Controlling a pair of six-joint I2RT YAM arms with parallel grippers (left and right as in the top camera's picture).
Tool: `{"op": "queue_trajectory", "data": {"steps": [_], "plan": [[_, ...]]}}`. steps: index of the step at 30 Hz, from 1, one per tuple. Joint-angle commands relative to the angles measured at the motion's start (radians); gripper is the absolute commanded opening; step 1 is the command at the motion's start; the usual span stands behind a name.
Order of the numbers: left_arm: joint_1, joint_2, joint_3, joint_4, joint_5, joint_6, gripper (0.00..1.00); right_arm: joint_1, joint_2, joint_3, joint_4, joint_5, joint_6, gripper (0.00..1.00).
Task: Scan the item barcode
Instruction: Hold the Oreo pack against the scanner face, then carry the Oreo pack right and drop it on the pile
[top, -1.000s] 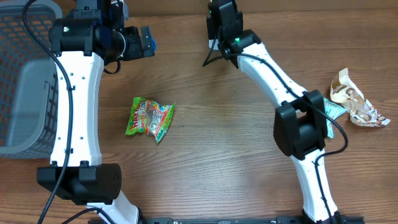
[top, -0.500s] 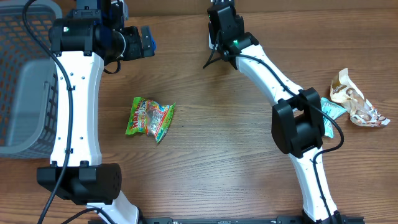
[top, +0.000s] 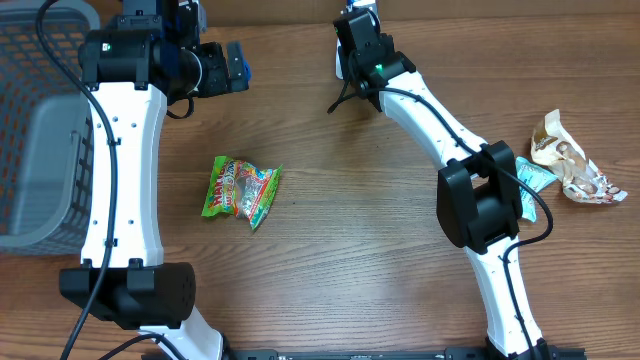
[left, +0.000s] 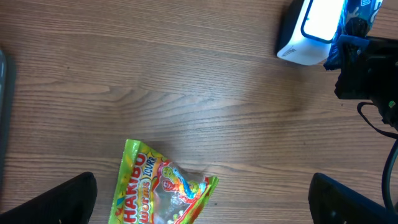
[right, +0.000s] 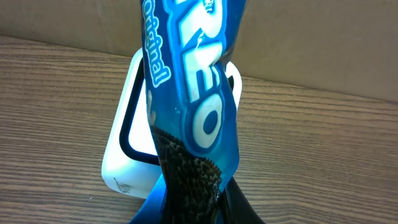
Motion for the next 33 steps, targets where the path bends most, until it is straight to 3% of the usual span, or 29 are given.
{"op": "queue_trajectory", "data": {"steps": [1, 20, 23, 33], "plan": [[-0.006, 0.004, 0.009, 0.000, -0.004, -0.003, 1.00, -0.003, -0.037, 0.011, 0.012, 0.021, -0.001, 0.04], [-0.006, 0.004, 0.009, 0.000, -0.004, -0.003, 1.00, 0.006, -0.275, 0.011, -0.072, 0.013, 0.000, 0.04], [-0.006, 0.004, 0.009, 0.000, -0.004, -0.003, 1.00, 0.015, -0.354, 0.011, -0.182, 0.014, 0.029, 0.04], [-0.006, 0.004, 0.009, 0.000, -0.004, -0.003, 1.00, -0.071, -0.698, 0.011, -0.746, 0.010, 0.369, 0.04]]}}
